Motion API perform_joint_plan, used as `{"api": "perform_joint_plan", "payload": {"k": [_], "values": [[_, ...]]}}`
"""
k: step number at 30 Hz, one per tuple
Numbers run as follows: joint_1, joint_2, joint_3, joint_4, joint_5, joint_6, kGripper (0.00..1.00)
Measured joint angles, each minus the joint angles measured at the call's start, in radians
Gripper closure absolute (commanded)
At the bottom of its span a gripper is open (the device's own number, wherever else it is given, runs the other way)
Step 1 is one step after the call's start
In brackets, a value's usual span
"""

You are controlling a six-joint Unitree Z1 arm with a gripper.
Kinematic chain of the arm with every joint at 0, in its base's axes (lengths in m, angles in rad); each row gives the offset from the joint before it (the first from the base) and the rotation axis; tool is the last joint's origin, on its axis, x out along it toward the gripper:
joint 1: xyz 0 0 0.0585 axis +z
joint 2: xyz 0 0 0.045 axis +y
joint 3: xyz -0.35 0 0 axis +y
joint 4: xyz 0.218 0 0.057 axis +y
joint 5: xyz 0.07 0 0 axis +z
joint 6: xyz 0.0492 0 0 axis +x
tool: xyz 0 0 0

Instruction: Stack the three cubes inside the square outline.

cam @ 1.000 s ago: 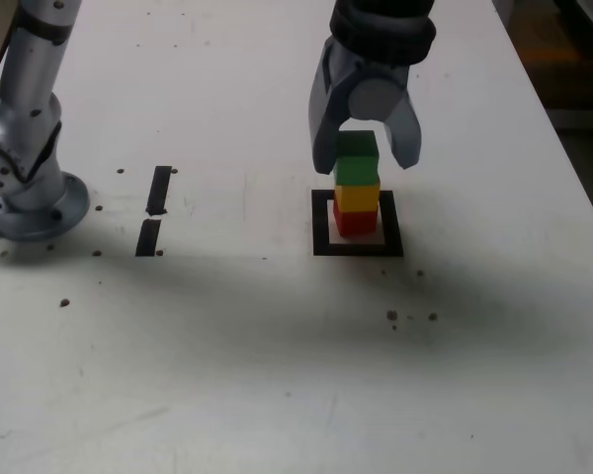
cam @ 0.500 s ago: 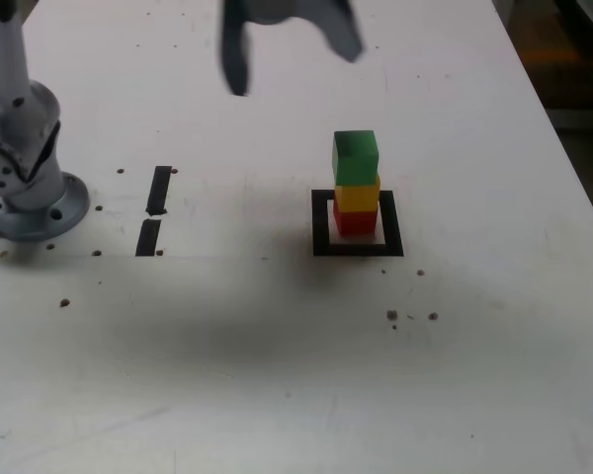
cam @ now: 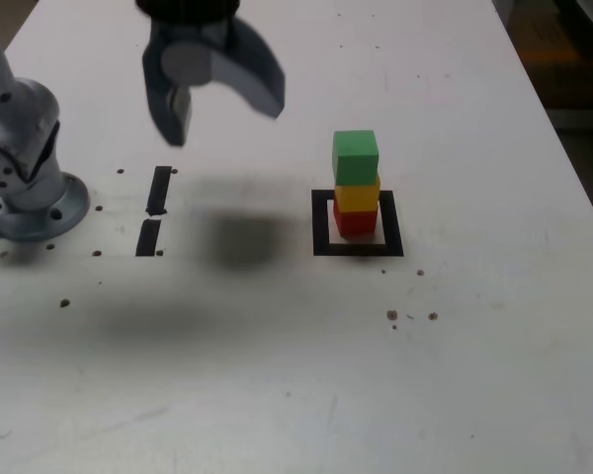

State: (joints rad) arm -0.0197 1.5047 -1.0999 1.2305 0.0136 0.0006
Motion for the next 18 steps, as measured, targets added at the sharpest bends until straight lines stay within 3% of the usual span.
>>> {"api": "perform_joint_plan", "payload": {"k": [8, 18], "values": [[0.005, 0.0, 0.282, -0.069, 0.003, 0.022, 0.0], [0.013, -0.002, 0.385, -0.172, -0.029, 0.043, 0.0]]}}
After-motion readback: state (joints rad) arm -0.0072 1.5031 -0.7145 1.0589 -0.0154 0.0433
